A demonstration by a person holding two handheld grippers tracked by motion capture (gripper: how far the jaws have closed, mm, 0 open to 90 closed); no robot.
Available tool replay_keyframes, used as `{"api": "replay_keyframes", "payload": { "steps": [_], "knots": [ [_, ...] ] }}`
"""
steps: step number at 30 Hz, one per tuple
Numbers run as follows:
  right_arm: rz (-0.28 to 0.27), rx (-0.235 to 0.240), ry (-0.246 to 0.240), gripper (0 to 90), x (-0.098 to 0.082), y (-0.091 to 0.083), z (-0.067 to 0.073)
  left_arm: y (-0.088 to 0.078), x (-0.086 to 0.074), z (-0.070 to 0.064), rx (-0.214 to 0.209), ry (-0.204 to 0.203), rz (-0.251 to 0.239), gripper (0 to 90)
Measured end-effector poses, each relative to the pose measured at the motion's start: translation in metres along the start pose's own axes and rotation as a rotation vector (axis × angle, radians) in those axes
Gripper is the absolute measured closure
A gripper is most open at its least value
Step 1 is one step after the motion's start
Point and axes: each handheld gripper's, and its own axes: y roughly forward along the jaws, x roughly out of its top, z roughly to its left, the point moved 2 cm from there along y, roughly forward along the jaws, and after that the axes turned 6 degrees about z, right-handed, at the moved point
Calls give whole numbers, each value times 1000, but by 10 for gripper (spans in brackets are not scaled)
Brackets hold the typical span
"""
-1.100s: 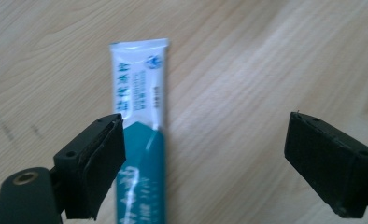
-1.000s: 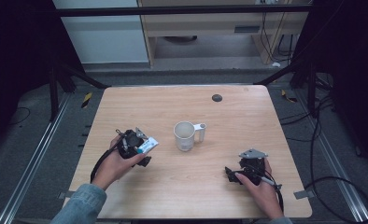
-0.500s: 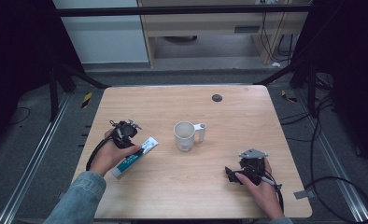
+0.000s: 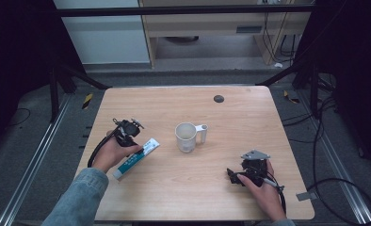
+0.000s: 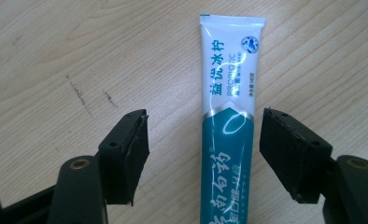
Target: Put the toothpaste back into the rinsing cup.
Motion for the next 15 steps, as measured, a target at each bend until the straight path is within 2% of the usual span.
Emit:
{"api": "replay_keyframes", "payload": {
  "steps": [5,7,9,15],
  "knots": [
    [0,1,1,8,0,0,0,0,3,-1,-8,6,16,373],
    [0,1,2,8,0,0,0,2,3,-1,-35,-2,28,394],
    [0,1,1,8,0,0,0,4,3,-2,-39,7,45,426],
    [0,1,1,8,0,0,0,11,8,-6,-59,12,23,451]
  ]
}}
